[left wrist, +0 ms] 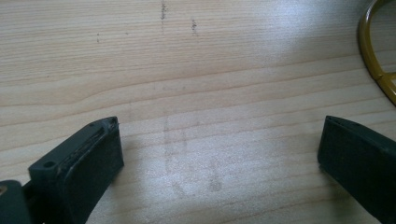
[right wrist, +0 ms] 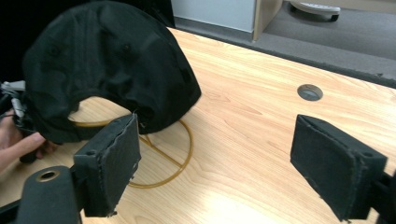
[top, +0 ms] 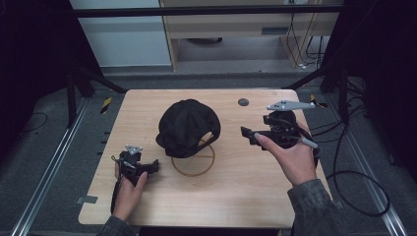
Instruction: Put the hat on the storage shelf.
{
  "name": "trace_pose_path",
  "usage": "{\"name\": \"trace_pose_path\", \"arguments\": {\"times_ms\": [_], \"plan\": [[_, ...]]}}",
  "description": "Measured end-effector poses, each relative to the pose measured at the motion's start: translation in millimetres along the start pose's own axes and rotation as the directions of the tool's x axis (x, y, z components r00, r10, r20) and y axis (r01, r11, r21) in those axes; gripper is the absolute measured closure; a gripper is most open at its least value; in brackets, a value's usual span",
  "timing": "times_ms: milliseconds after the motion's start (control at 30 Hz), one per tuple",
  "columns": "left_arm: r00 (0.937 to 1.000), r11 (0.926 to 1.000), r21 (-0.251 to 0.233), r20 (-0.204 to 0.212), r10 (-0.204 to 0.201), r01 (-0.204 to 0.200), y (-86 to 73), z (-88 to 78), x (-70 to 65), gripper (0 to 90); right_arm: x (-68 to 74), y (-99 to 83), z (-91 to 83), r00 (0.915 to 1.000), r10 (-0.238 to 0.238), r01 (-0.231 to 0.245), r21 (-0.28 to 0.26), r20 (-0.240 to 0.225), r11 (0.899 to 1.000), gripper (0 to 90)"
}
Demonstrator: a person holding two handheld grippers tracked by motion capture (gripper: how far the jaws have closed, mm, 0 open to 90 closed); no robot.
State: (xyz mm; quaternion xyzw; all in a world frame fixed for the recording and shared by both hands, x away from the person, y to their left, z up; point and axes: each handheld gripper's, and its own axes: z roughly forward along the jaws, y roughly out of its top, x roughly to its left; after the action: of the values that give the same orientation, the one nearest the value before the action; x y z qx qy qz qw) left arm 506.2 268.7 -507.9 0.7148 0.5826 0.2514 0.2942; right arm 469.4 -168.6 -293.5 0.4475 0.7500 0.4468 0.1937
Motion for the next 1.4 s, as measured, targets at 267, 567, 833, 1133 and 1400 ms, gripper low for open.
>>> {"name": "trace_pose_path", "arguments": {"times_ms": [267,567,833,1133,1400], "plan": [[0.9998,0.9999,0.002,-0.015,-0.015,0.015,-0.3,-0.4,10.2,0.0,-14.9,-25.7,-0.3,0.9997,0.02,-0.02,0.004,0.015,1.0,11.4],[0.9993,0.9996,0.0,-0.027,-0.027,0.027,-0.6,-0.5,14.6,0.0,-26.4,-56.1,0.8,0.9987,0.038,-0.038,0.013,0.036,0.999,9.5],[0.9992,0.9996,0.0,-0.028,-0.027,0.027,-0.6,-0.5,14.7,0.0,-30.6,-80.2,8.3,0.9979,0.054,-0.055,0.037,0.035,0.998,8.7],[0.9992,0.9996,0.0,-0.028,-0.027,0.027,-0.6,-0.5,14.7,0.0,-37.3,-109.8,21.5,0.9948,0.094,-0.096,0.064,0.039,0.993,10.0],[0.9992,0.9996,0.0,-0.028,-0.028,0.028,-0.6,-0.5,14.7,0.0,-43.0,-134.9,32.8,0.9919,0.117,-0.122,0.098,0.049,0.988,12.5]]}}
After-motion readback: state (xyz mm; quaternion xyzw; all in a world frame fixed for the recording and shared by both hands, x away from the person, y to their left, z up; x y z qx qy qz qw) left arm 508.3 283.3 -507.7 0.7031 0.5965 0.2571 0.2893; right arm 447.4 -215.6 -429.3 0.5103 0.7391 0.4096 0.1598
